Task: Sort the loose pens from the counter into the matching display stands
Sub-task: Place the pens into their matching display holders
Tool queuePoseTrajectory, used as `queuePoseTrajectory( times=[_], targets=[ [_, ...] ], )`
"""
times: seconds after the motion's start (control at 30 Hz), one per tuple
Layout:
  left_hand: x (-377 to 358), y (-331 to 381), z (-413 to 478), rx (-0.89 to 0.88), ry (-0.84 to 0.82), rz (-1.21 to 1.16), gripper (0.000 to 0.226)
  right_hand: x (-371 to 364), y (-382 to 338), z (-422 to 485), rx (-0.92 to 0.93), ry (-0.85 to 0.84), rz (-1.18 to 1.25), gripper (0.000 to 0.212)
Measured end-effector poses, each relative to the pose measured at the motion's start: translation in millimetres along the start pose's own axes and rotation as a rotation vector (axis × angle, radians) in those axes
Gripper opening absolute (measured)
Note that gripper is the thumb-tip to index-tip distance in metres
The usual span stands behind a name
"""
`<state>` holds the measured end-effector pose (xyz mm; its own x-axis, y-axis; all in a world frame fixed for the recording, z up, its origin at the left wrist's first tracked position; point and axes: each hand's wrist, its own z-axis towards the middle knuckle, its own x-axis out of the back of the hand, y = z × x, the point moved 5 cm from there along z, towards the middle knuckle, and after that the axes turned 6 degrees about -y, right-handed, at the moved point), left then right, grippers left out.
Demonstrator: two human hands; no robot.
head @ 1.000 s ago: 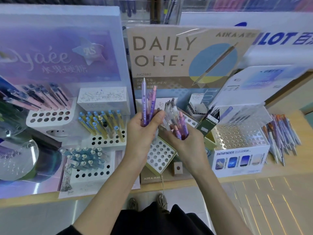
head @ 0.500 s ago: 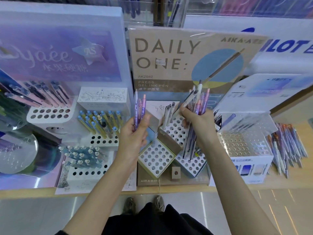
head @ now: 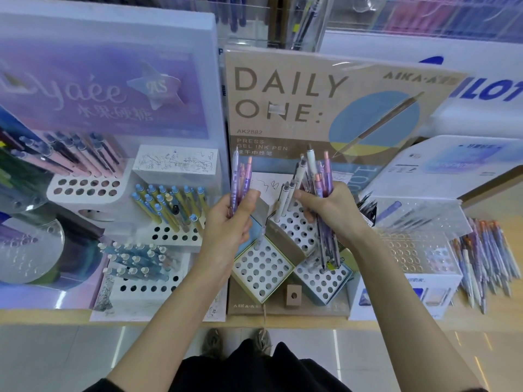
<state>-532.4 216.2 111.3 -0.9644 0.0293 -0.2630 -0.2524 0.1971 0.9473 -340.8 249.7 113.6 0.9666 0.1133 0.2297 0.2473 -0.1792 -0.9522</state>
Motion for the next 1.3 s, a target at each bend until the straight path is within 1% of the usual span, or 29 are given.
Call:
queuePoseTrajectory(
  times=[0.07,0.13,0.23,0.37,0.47,0.57,0.7,0.83,0.93,1.0,1.07,1.13,1.17,1.23,1.3],
  targets=[
    [-2,1,1,0.0,-0.016,0.0,0.05,0,-1,1,-0.002,0.006,0.006,0.032],
    [-3,1,1,-0.006,-0.026,0.002,0.051,0,0,-1,-0.005,0.027,-0.009,0.034],
    [-3,2,0,-0.015,-0.028,0.01,0.058,1,0,-9,0.022,0.097,-0.006,0.036],
    [-3,2,-1,-0.017,-0.038,0.014,0.051,-3,-1,-16,0.07,0.215,-0.048,0.037],
    [-2,2,-2,-0.019,-0.04,0.01,0.052,-9,0,-16,0.067,0.248,-0.039,0.039],
    [-3,2,-3,-0.023,-0.038,0.006,0.056,-8,1,-16,0.072,0.248,-0.034,0.037],
    [-3,1,-4,-0.017,-0.04,-0.005,0.056,-6,6,-18,0.034,0.179,-0.03,0.034],
    [-4,1,-5,-0.007,-0.042,-0.006,0.042,-6,8,-12,-0.055,0.13,-0.054,0.03],
    [-4,2,-6,-0.011,-0.046,-0.011,0.036,-6,7,-14,-0.051,0.101,-0.067,0.027],
    [-4,3,-7,-0.009,-0.044,-0.008,0.036,-3,7,-20,-0.01,0.112,-0.029,0.023],
    [-4,4,-7,-0.005,-0.047,0.001,0.034,2,7,-28,0.028,0.157,0.027,0.022],
    [-6,5,-8,-0.007,-0.061,0.014,0.026,6,4,-35,0.054,0.195,0.151,0.016],
    [-8,7,-9,-0.012,-0.073,0.026,0.022,7,2,-38,0.061,0.184,0.264,0.013],
    [-13,10,-10,-0.021,-0.101,0.039,0.011,3,-3,-42,0.055,0.101,0.472,0.009],
    [-18,13,-11,-0.027,-0.123,0.042,0.005,-3,-9,-46,0.057,0.013,0.506,0.007]
  ],
)
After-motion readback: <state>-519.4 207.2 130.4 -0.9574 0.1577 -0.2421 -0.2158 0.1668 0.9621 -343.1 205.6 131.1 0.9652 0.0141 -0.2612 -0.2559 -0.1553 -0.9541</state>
